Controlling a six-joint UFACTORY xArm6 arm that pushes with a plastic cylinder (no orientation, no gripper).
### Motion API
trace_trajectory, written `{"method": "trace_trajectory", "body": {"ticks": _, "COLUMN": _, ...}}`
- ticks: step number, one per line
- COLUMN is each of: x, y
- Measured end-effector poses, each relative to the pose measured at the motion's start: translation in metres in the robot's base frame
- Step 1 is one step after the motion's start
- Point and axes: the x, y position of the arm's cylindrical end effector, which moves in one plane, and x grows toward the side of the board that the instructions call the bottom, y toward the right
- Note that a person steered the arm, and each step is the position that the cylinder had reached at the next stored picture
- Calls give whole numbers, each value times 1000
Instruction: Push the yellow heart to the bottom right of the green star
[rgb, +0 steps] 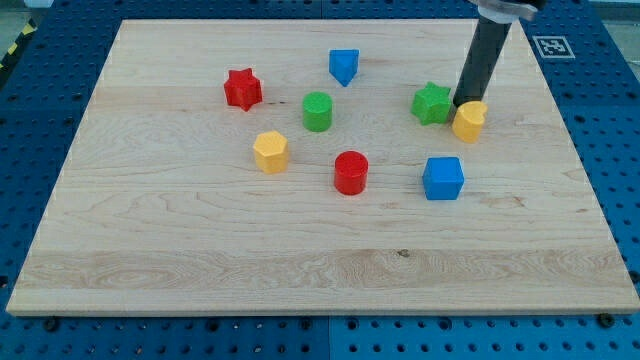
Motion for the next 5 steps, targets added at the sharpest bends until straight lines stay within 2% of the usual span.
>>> {"method": "trace_trajectory", "body": {"ticks": 2, "x": 25, "y": 12}}
{"method": "trace_trajectory", "body": {"ticks": 3, "x": 26, "y": 44}}
{"method": "trace_trajectory", "body": {"ticks": 5, "x": 62, "y": 54}}
